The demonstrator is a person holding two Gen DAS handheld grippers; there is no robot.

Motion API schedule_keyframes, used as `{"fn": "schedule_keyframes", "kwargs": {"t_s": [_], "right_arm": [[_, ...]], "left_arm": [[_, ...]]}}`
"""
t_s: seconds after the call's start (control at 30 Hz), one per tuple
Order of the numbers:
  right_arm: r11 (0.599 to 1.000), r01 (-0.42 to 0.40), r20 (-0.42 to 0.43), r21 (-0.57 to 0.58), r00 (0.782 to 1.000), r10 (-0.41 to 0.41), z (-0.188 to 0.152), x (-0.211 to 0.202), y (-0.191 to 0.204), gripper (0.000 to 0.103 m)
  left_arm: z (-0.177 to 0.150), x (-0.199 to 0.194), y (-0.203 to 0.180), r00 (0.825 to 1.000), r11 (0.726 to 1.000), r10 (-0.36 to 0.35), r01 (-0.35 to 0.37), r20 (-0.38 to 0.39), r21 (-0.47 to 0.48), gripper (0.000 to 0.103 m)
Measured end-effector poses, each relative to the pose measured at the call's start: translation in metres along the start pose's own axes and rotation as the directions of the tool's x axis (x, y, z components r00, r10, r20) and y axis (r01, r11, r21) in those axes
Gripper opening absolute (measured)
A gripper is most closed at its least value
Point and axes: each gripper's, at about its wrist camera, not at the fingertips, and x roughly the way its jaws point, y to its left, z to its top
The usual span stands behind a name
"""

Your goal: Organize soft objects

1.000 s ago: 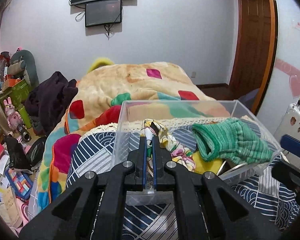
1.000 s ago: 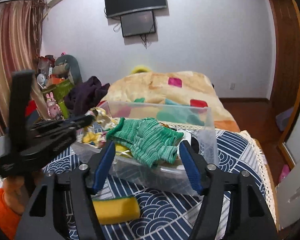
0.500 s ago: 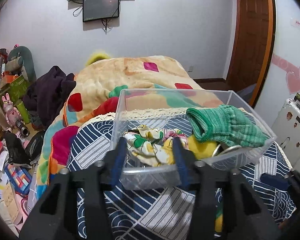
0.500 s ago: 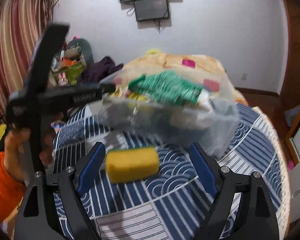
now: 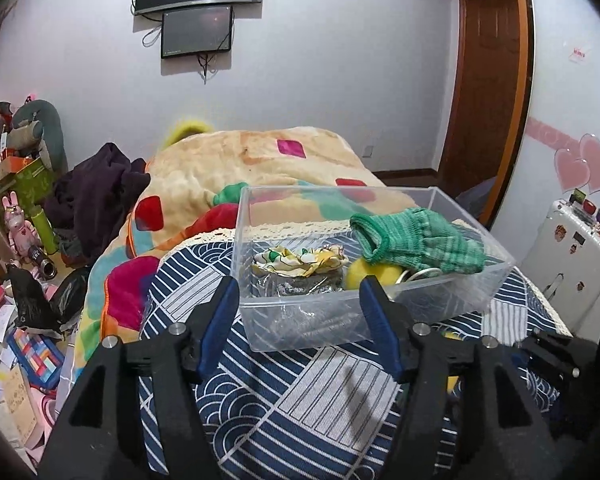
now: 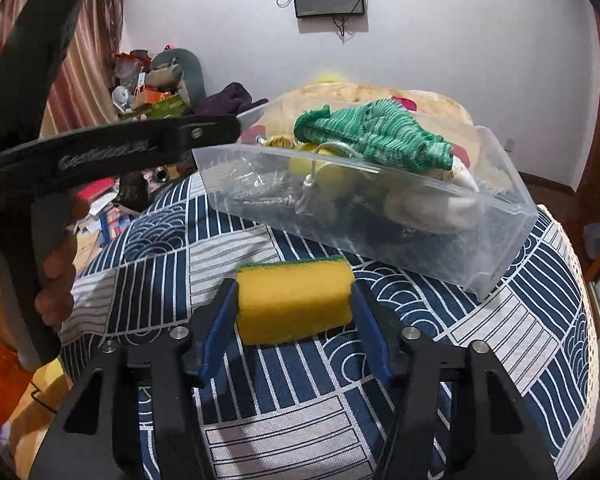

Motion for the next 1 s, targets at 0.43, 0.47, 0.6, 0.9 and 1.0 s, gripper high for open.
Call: {"fn": "schedule_keyframes", "kwargs": {"t_s": [0.43, 0.47, 0.6, 0.9, 1.0], "right_arm": [[0.998, 0.055, 0.210, 0.034, 0.976, -0.061, 0.055, -0.040, -0.010, 0.047], [0.998, 0.049, 0.210, 0.033, 0.976, -0.055, 0.060, -0.036, -0.009, 0.047], [0.999, 0.039, 0.197, 0.024, 0.979, -0.043, 0.079, -0.014, -0.002, 0.047], [0.999, 0.044, 0.058, -0.004, 0.997, -0.044, 0.085, 0.044, 0.008, 0.047], [0.999, 0.051, 0.041, -0.010, 0.998, -0.051, 0.079, 0.046, 0.008, 0.049]], "left_arm": [[0.005, -0.047, 0.007, 0.991, 0.999, 0.025, -0.022, 0.134, -0.030, 0.084], [0.005, -0.049, 0.008, 0.990, 0.999, 0.032, -0.027, 0.140, -0.032, 0.086], [0.005, -0.050, 0.015, 0.987, 0.998, 0.056, -0.051, 0.148, -0.036, 0.088], [0.000, -0.042, 0.034, 0.989, 0.995, 0.068, -0.058, 0.129, -0.080, 0.088], [-0.001, -0.042, 0.036, 0.990, 0.995, 0.063, -0.052, 0.129, -0.087, 0.088]]}}
